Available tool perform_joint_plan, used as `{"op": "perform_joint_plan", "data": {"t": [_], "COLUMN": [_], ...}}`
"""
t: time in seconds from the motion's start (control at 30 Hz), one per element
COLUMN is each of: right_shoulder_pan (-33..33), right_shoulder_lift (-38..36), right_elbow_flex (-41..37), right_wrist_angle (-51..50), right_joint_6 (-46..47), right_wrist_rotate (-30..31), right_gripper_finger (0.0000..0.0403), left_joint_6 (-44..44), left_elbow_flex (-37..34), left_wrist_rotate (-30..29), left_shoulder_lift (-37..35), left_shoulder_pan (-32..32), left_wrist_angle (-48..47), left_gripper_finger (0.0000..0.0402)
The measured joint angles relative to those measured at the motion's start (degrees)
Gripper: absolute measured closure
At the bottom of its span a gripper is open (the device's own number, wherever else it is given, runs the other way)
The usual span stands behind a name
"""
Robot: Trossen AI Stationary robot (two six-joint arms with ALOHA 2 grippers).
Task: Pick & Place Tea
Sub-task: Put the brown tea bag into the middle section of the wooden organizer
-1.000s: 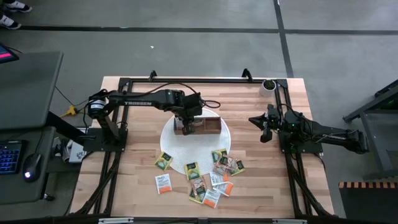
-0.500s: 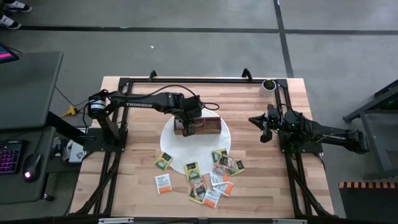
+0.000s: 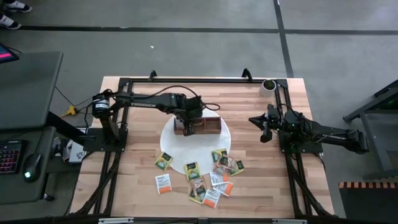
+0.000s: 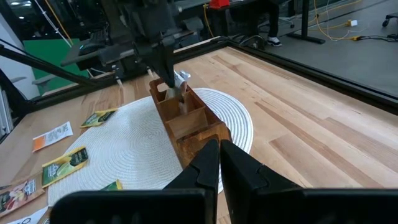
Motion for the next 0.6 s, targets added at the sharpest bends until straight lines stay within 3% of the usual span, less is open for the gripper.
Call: {"op": "perform_joint_plan", "data": {"t": [0.27, 0.6], "right_shoulder_pan": [0.0, 0.0], "right_shoulder_lift": [0.0, 0.0], "right_elbow_flex": [0.0, 0.0], "right_wrist_angle": [0.0, 0.0], "right_joint_6": [0.0, 0.0], "right_wrist_rotate": [0.0, 0.0], "right_gripper_finger": [0.0391, 0.0391], "left_joint_6": [1.1, 0.0], "left_elbow_flex": [0.0, 0.0], "left_wrist_rotate": [0.2, -0.4], "left_shoulder_lift": [-0.1, -0.1], "left_shoulder_pan": [-0.1, -0.1], "left_wrist_angle": [0.0, -0.5], "left_gripper_finger": [0.0383, 0.0292]}}
